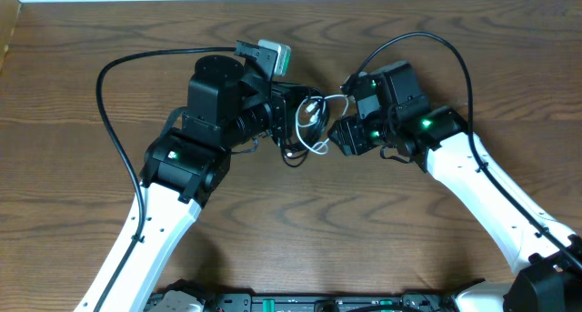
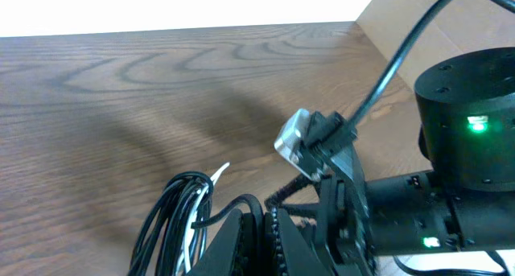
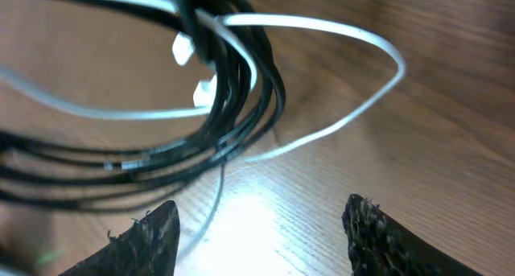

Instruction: Untangle cables

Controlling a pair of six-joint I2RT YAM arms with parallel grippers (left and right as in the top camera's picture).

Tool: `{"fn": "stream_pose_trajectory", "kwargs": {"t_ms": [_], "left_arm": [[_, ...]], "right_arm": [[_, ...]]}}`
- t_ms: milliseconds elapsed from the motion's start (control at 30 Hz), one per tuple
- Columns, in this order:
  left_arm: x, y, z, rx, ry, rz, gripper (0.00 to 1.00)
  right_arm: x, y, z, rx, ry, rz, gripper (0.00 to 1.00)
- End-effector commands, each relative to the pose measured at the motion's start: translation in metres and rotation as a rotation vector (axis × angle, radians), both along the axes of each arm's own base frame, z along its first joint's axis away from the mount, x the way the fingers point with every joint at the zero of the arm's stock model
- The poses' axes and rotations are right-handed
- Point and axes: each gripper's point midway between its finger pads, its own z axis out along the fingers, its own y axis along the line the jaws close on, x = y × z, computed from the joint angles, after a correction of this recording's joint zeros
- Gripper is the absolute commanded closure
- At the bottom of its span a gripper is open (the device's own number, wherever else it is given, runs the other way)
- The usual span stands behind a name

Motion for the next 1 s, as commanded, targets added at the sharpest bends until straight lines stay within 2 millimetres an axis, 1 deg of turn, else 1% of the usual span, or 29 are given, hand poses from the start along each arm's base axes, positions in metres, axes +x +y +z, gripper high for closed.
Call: {"fn": "stream_pose_trajectory", "kwargs": {"t_ms": [0, 133, 167, 267, 367, 500, 667, 800, 867, 967], "left_arm": [[0.006, 0.002, 0.002, 0.037, -0.043, 0.008, 0.92], [0.009, 0.001, -0.001, 0.038, -0.040, 0.007, 0.92], [0.009, 0.001, 0.000, 0.036, -0.044, 0.007, 0.92], [0.006, -0.006, 0.005, 0.002, -0.044, -0.025, 0.92], [0.000, -0.016, 0.014, -0.050, -0.053, -0.085, 0.92], [0.001, -0.017, 0.020, -0.089, -0.041, -0.070, 0.91], [-0.005, -0.022, 0.022, -0.113, -0.029, -0.110, 0.92], [-0.005, -0.023, 0.024, -0.130, -0.023, -0.106, 0.92], [-0.005, -0.025, 0.029, -0.143, -0.034, -0.115, 0.91], [-0.006, -0.026, 0.035, -0.171, -0.038, -0.117, 0.92]], "right_arm": [[-0.022, 0.021, 0.006, 0.073, -0.017, 0.228, 0.37], [-0.044, 0.034, 0.013, 0.140, -0.029, 0.409, 0.33], [-0.044, 0.034, 0.013, 0.137, -0.029, 0.412, 0.33], [-0.044, 0.034, 0.012, 0.136, -0.029, 0.413, 0.32], [-0.044, 0.034, 0.013, 0.138, -0.034, 0.414, 0.32], [-0.041, 0.035, 0.015, 0.141, -0.050, 0.415, 0.32], [-0.036, 0.038, 0.018, 0.148, -0.077, 0.416, 0.32], [-0.036, 0.038, 0.018, 0.150, -0.076, 0.413, 0.39], [-0.037, 0.037, 0.017, 0.149, -0.073, 0.413, 0.38], [-0.038, 0.037, 0.014, 0.147, -0.067, 0.413, 0.40]]}}
